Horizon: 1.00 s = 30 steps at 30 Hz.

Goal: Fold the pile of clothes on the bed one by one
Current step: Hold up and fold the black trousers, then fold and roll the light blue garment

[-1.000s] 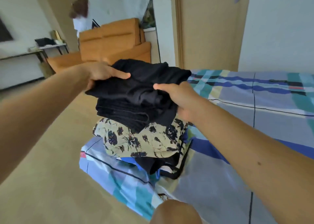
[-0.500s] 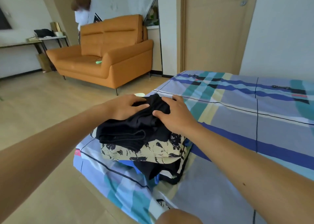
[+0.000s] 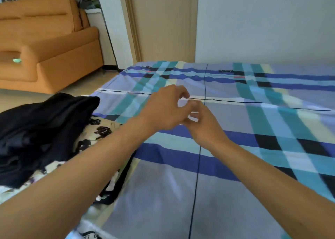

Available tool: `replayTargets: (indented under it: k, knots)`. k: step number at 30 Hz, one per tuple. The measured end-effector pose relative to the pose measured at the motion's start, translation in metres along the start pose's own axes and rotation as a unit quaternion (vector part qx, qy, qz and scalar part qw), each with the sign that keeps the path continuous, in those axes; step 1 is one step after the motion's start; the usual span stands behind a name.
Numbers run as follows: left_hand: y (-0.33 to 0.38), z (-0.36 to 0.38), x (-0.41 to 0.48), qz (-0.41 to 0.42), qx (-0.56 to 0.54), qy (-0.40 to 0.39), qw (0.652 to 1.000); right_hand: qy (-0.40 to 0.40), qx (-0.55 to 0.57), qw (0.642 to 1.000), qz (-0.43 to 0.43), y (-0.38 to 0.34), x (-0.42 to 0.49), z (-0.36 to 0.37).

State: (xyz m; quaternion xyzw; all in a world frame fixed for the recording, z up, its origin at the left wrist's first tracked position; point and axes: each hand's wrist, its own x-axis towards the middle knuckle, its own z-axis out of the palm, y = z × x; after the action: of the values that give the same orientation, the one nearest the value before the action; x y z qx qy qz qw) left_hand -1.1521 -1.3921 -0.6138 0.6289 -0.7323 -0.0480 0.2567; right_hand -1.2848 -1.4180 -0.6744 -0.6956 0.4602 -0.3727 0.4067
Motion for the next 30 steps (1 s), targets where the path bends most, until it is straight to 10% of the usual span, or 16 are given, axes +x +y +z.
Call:
replayTargets:
  k: [9, 24, 30]
  knots:
    - [0.056, 0.141, 0.051, -0.005, -0.034, -0.188, 0.982, 0.081, 0.006, 0.979, 0.186, 0.125, -0.027, -0.108]
    - [0.198, 0.247, 0.025, 0.147, -0.123, -0.278, 0.941, 0.25, -0.106, 0.954, 0.125, 0.189, -0.126, -0.28]
    - [0.279, 0.265, 0.018, 0.185, -0.157, -0.302, 0.922, 0.284, -0.306, 0.886, 0.2, 0.201, -0.181, -0.387]
